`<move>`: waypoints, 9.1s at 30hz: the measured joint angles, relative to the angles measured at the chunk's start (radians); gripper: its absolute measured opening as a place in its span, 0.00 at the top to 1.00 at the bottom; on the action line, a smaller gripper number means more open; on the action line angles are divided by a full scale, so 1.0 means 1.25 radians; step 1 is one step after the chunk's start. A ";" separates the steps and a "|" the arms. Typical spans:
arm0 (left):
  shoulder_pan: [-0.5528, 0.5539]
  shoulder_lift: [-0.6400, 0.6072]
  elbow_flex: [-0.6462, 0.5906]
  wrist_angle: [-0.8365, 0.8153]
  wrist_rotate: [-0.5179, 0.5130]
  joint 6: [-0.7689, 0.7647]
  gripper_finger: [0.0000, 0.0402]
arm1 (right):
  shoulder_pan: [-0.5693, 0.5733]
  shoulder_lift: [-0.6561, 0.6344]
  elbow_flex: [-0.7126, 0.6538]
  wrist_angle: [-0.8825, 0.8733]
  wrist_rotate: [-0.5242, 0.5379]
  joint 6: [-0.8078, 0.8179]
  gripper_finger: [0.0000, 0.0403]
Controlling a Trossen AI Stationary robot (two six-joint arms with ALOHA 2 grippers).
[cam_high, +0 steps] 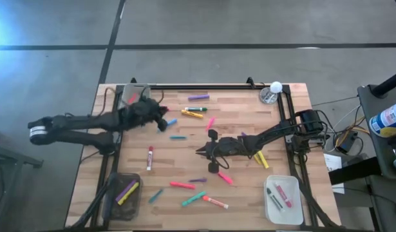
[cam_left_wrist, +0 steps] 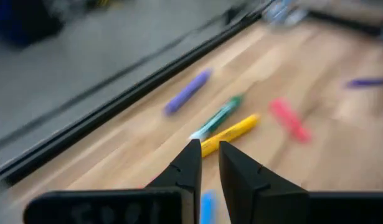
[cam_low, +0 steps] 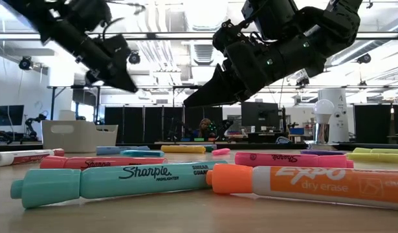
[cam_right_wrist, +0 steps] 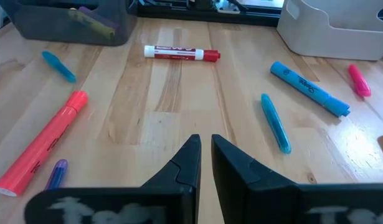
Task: Pick & Place Markers
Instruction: Put the right pink marker pen into the black bin, then put the yellow marker pen into the black bin
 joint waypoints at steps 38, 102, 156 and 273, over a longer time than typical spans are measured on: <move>-0.120 0.008 -0.267 0.490 0.108 0.129 1.00 | 0.167 -0.037 0.149 -0.468 0.147 0.294 0.81; -0.144 0.011 -0.280 0.497 0.356 0.021 0.85 | 0.198 -0.049 0.173 -0.623 0.308 0.361 0.83; -0.258 0.071 -0.268 0.692 0.345 0.071 0.67 | 0.061 -0.040 0.250 -0.432 0.164 0.130 0.83; -1.019 0.182 0.297 -0.724 0.465 -0.955 0.70 | 0.116 -0.061 0.181 -0.482 0.189 0.149 0.55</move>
